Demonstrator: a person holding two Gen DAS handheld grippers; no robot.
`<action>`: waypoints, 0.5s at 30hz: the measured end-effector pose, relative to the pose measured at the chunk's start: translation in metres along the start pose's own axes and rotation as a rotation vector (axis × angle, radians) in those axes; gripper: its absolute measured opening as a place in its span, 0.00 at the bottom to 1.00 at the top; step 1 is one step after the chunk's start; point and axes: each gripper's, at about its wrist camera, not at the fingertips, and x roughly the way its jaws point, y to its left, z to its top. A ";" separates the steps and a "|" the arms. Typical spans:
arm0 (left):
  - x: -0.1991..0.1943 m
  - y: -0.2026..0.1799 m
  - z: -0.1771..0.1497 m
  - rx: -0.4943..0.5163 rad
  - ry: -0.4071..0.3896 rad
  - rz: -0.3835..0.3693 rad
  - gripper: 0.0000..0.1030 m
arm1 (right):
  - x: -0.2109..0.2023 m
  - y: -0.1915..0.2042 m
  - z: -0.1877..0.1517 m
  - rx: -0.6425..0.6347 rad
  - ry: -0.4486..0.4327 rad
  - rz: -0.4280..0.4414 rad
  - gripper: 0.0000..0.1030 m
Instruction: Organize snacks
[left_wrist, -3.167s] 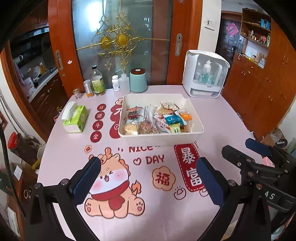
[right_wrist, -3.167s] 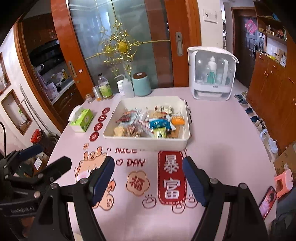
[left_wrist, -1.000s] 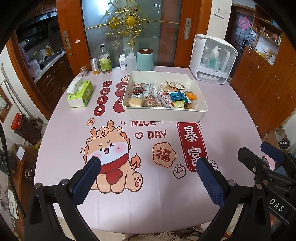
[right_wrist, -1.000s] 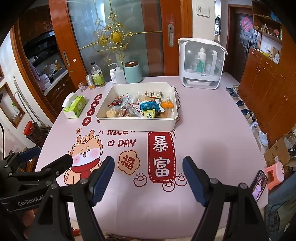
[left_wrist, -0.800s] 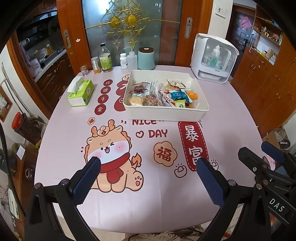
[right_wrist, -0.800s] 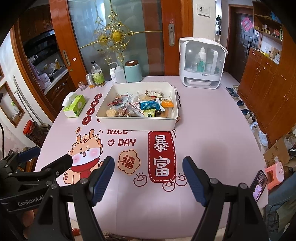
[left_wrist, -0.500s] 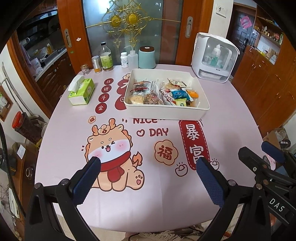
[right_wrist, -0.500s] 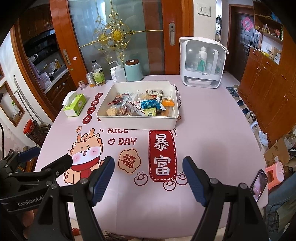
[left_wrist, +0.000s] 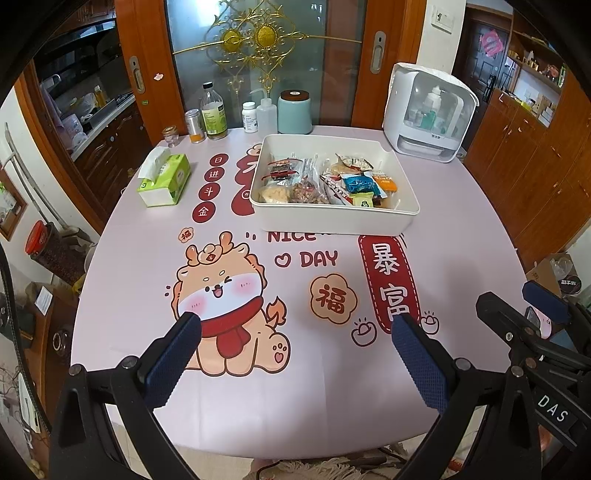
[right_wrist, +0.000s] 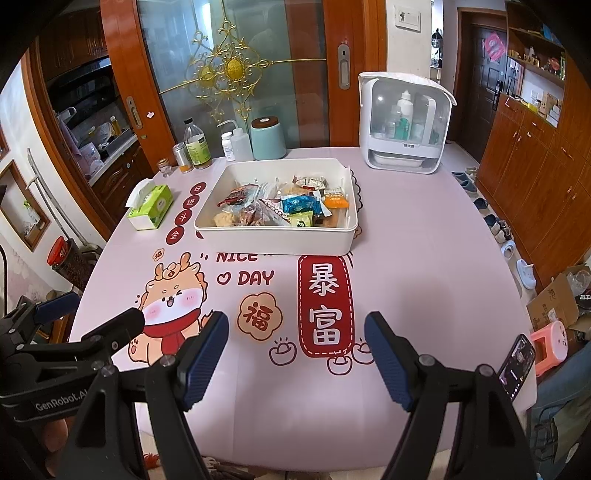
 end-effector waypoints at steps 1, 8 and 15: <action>0.000 -0.001 0.000 0.000 0.000 0.000 0.99 | 0.000 0.000 0.000 0.000 0.000 0.000 0.75; 0.000 -0.001 0.001 -0.001 0.001 0.001 0.99 | 0.000 -0.001 -0.001 0.000 0.001 0.001 0.75; -0.001 0.000 -0.008 0.002 0.001 0.006 0.99 | 0.000 -0.001 0.000 -0.001 0.001 0.001 0.75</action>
